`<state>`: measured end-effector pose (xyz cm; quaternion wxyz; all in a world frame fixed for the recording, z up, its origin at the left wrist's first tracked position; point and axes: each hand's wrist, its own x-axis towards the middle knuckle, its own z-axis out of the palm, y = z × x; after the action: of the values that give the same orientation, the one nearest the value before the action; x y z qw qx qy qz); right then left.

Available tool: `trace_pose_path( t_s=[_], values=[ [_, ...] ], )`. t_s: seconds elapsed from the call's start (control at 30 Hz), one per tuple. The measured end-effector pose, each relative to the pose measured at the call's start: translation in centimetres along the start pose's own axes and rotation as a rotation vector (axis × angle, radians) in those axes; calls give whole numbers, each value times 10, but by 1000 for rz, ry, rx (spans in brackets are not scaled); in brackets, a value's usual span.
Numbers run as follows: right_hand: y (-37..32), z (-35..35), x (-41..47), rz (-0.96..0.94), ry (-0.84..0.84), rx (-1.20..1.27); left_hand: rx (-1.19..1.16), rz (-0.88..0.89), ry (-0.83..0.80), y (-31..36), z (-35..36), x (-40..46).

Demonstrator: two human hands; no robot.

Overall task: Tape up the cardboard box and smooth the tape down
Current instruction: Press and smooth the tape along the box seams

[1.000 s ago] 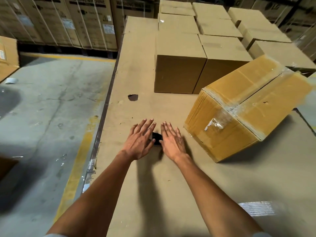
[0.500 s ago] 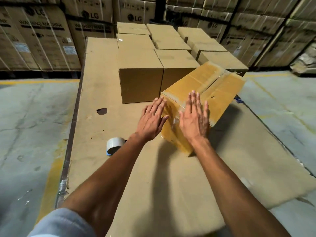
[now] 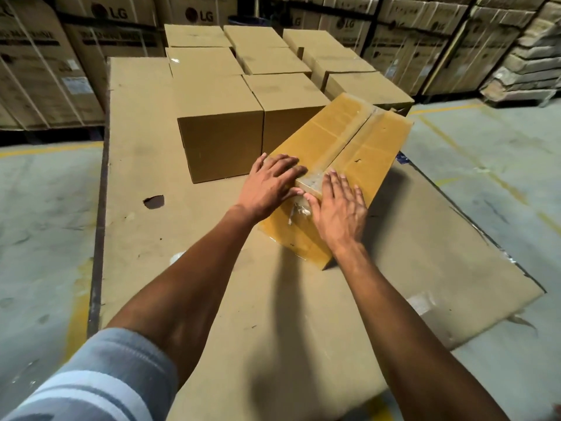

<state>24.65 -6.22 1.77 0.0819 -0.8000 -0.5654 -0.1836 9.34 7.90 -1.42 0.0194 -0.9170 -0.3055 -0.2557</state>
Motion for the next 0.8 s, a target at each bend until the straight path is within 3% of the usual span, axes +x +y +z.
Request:
trace_pose_path(
  t_s=[0.23,0.8],
  values=[
    [1,10,0,-50,65,-28,-9,17,84,-8,14,-7],
    [5,4,-5,-82,95,-9,17,52,38,-3,8,-11]
  ],
)
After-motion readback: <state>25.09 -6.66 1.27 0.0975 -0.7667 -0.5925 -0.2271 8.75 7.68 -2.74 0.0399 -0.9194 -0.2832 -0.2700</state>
